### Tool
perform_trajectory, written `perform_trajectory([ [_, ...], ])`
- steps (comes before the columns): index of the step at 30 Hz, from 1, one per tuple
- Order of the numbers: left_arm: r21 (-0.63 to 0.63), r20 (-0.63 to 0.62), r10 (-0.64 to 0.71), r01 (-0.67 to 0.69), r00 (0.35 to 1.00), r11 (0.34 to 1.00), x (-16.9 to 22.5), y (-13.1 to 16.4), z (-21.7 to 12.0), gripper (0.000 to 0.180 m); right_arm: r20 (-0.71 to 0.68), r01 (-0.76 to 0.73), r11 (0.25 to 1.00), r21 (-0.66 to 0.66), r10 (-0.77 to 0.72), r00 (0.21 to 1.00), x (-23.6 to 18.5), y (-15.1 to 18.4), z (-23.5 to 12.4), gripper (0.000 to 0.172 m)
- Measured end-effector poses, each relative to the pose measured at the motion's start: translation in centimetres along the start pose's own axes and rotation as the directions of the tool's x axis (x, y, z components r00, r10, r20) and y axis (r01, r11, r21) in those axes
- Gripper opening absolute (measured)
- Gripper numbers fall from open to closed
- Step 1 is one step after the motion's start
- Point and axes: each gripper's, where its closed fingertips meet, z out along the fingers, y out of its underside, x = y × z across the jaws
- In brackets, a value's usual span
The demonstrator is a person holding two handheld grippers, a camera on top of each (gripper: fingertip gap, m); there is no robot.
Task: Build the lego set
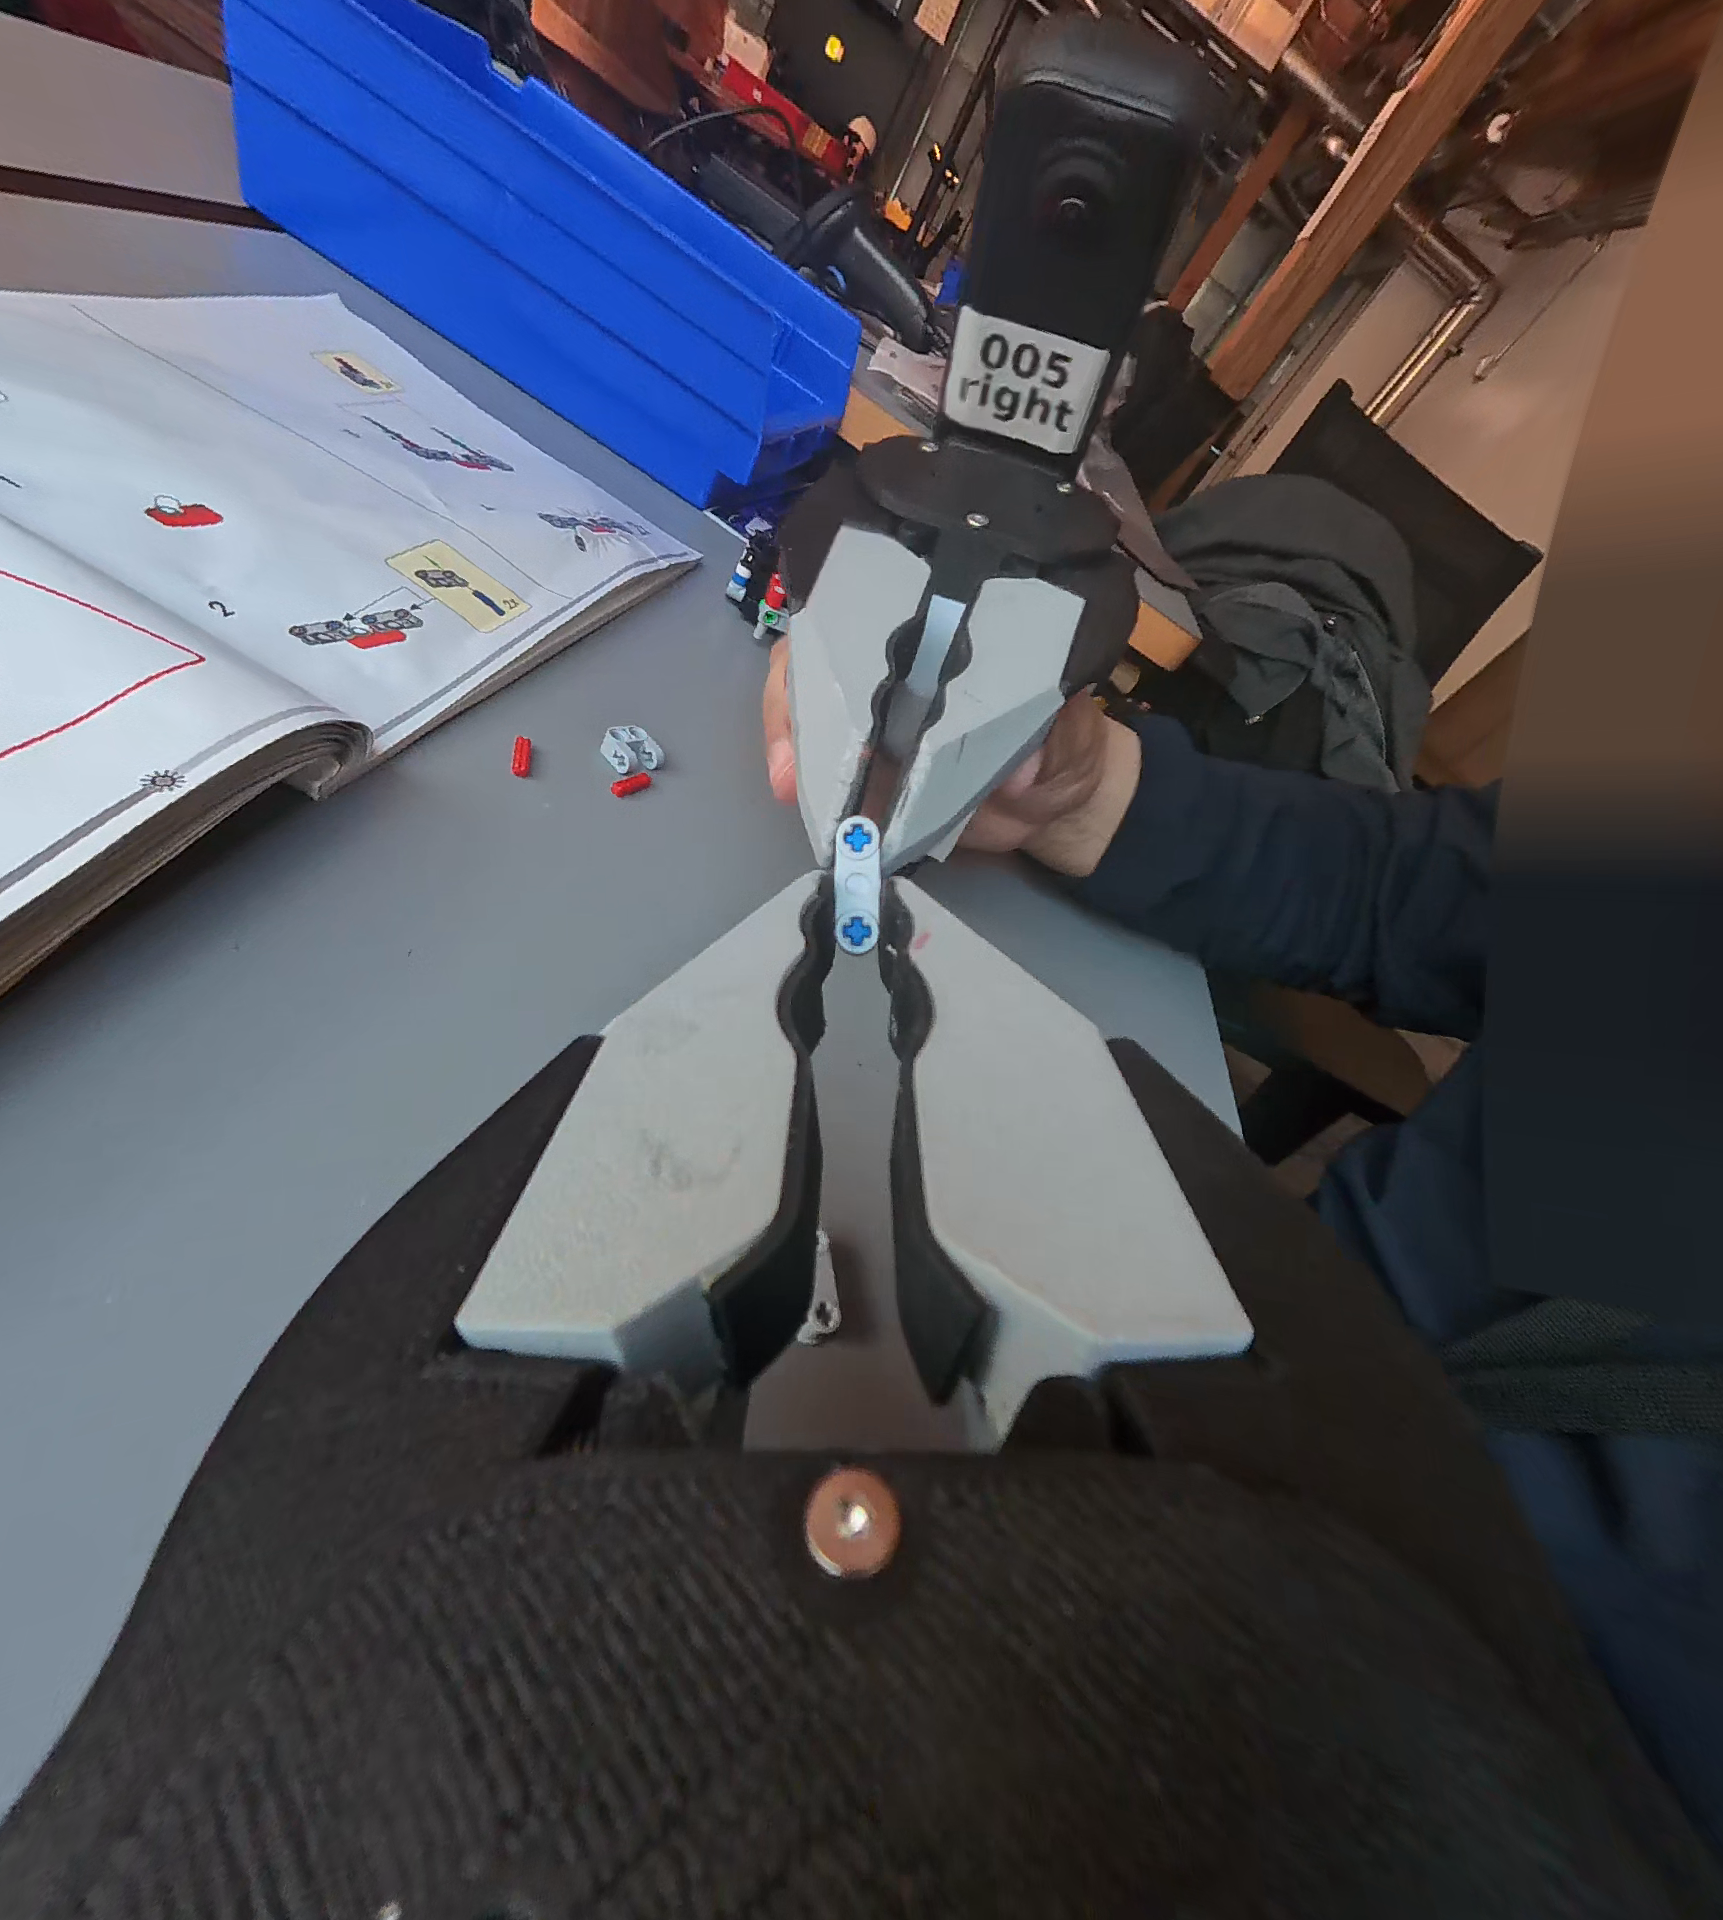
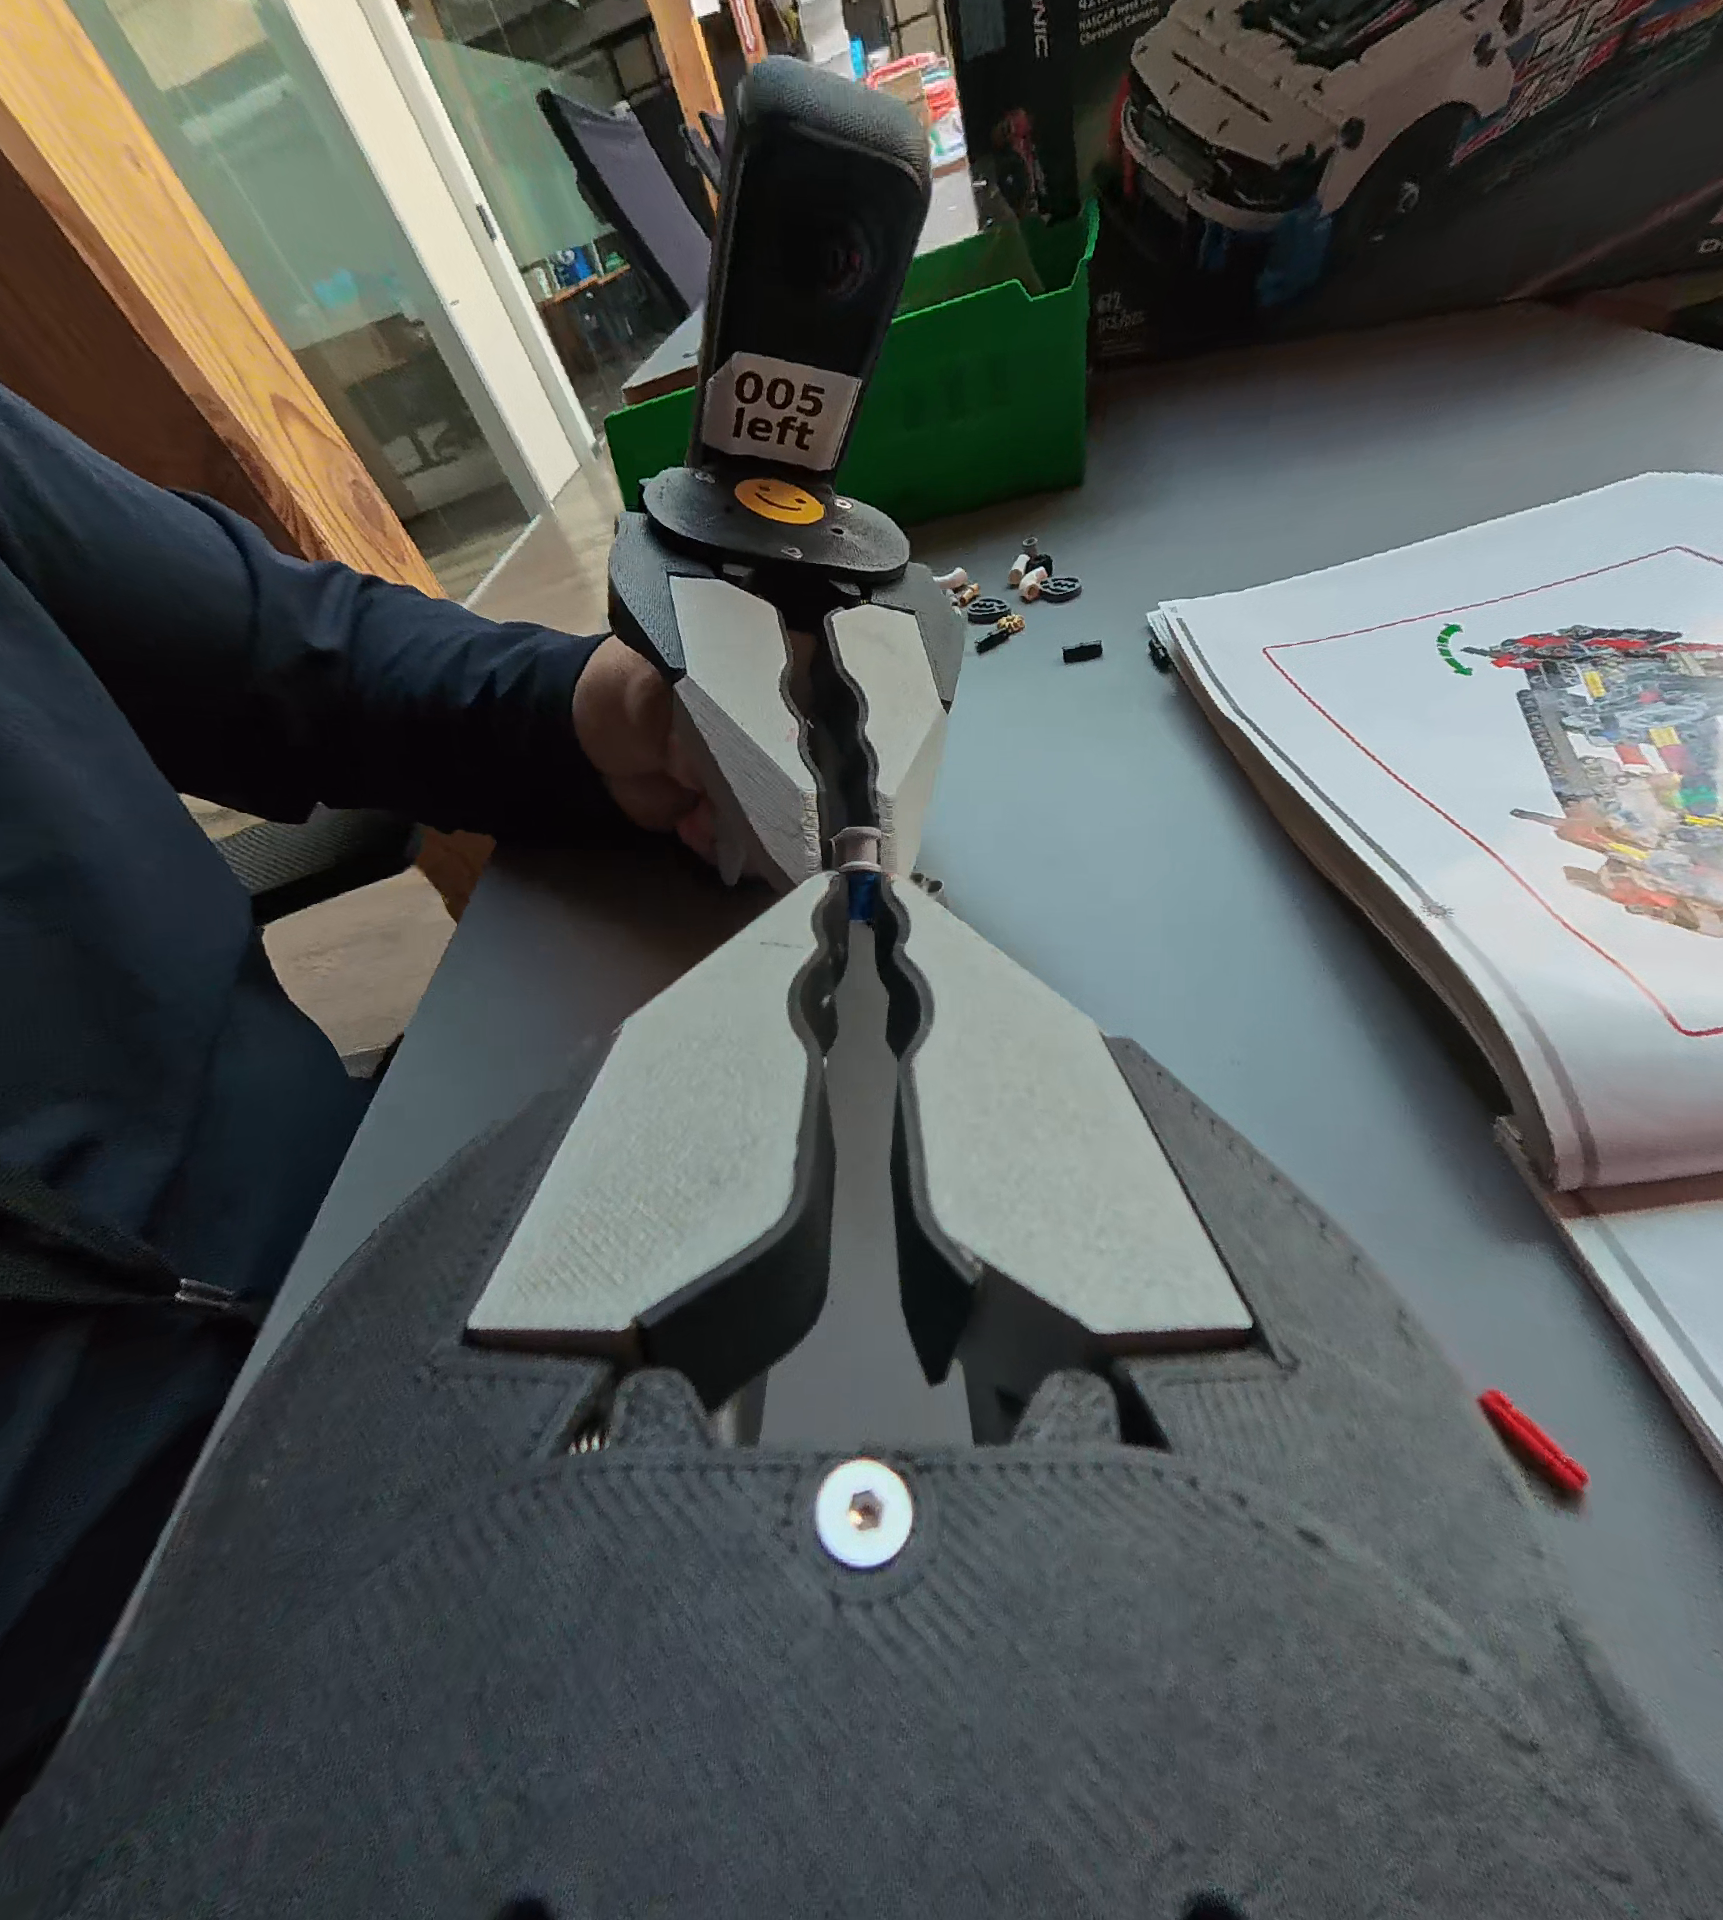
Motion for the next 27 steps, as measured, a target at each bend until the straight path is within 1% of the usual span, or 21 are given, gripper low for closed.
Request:
perform_trajectory([
  [2, -0.024, 0.016, 0.007, -0.006, 1.000, 1.000, -0.3, 0.2, 0.0, 0.005, -0.008, -0.038, 0.999, -0.036, 0.037, 0.999, 0.3, 0.4, 0.1, 0.001],
  [3, -0.040, 0.028, 0.021, -0.020, 0.999, 0.999, -0.4, 0.4, 0.1, 0.005, -0.025, -0.021, 0.997, -0.072, 0.020, 0.999, 0.3, 0.7, 0.1, 0.001],
  [4, -0.062, 0.056, 0.051, -0.047, 0.997, 0.997, -0.5, 0.7, 0.3, 0.005, -0.044, 0.001, 0.993, -0.115, -0.006, 0.999, 0.4, 1.0, 0.0, 0.001],
  [5, -0.097, 0.109, 0.113, -0.103, 0.988, 0.990, -0.8, 1.0, 0.3, 0.005, -0.059, 0.003, 0.988, -0.155, -0.012, 0.998, 0.6, 1.5, 0.1, 0.001],
  [7, -0.183, 0.214, 0.267, -0.230, 0.940, 0.956, -1.6, 1.6, 0.3, 0.005, -0.066, -0.042, 0.983, -0.181, 0.030, 0.997, 1.0, 2.3, 0.3, 0.002],
  [8, -0.210, 0.237, 0.286, -0.239, 0.928, 0.948, -1.9, 1.9, 0.3, 0.005, -0.063, -0.065, 0.980, -0.188, 0.054, 0.997, 1.1, 2.7, 0.5, 0.002],
  [10, -0.199, 0.255, 0.298, -0.251, 0.920, 0.947, -2.0, 1.7, 0.2, 0.005, -0.061, -0.078, 0.982, -0.172, 0.069, 0.996, 1.3, 2.5, 0.5, 0.002],
  [11, -0.225, 0.280, 0.340, -0.283, 0.898, 0.932, -2.3, 1.8, 0.1, 0.005, -0.061, -0.099, 0.980, -0.172, 0.089, 0.994, 1.5, 2.6, 0.6, 0.002],
  [13, -0.317, 0.331, 0.454, -0.356, 0.827, 0.879, -3.1, 2.3, 0.2, 0.005, -0.066, -0.158, 0.969, -0.191, 0.148, 0.987, 2.1, 3.3, 0.8, 0.004],
  [14, -0.320, 0.343, 0.477, -0.377, 0.809, 0.869, -3.1, 2.1, 0.1, 0.004, -0.083, -0.173, 0.964, -0.201, 0.159, 0.984, 2.4, 3.5, 0.8, 0.000],
  [17, -0.349, 0.362, 0.539, -0.426, 0.760, 0.835, -3.3, 2.1, 0.0, 0.004, -0.110, -0.150, 0.965, -0.214, 0.129, 0.986, 2.6, 3.6, 1.1, 0.000],
  [19, -0.286, 0.339, 0.455, -0.370, 0.824, 0.884, -3.0, 1.8, 0.0, 0.004, -0.102, -0.138, 0.970, -0.202, 0.119, 0.988, 2.5, 3.3, 0.9, 0.000],
  [20, -0.286, 0.339, 0.448, -0.363, 0.827, 0.887, -3.1, 1.8, 0.0, 0.004, -0.104, -0.140, 0.970, -0.201, 0.121, 0.987, 2.5, 3.4, 1.0, 0.000],
  [23, -0.295, 0.350, 0.487, -0.399, 0.801, 0.868, -2.9, 1.7, -0.1, 0.004, -0.085, -0.158, 0.968, -0.195, 0.144, 0.986, 2.4, 3.3, 1.1, 0.000],
  [27, -0.281, 0.345, 0.437, -0.353, 0.830, 0.892, -3.2, 1.8, -0.1, 0.004, -0.099, -0.174, 0.964, -0.203, 0.156, 0.983, 2.7, 3.5, 1.2, 0.000],
])
